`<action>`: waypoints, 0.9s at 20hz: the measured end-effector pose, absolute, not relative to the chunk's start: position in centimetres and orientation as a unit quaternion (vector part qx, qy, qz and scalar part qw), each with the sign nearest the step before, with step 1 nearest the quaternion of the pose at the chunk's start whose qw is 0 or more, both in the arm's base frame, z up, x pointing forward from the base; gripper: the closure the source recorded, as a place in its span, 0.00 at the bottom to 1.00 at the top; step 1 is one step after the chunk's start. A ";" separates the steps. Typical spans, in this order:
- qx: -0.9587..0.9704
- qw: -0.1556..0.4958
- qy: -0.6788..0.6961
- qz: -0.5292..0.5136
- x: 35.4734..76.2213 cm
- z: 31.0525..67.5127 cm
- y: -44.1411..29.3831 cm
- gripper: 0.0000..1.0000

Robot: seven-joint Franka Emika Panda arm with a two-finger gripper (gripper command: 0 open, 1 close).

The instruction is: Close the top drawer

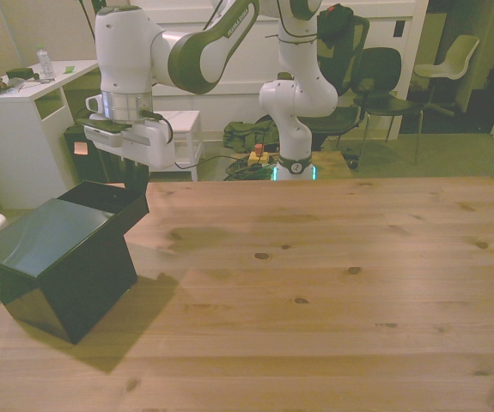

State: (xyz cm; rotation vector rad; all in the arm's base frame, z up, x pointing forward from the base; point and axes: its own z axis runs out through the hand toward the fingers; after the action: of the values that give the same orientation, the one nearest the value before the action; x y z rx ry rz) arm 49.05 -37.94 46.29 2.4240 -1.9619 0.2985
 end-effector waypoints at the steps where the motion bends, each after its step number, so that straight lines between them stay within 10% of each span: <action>1: 0.774 0.004 -0.626 0.096 49.3 46.5 -38.2 1.00; 18: 0.777 0.017 -0.620 0.109 53.8 47.7 -41.0 1.00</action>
State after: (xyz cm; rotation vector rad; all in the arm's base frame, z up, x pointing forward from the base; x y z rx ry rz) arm 53.85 -41.04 47.66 2.4134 -1.9281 0.3388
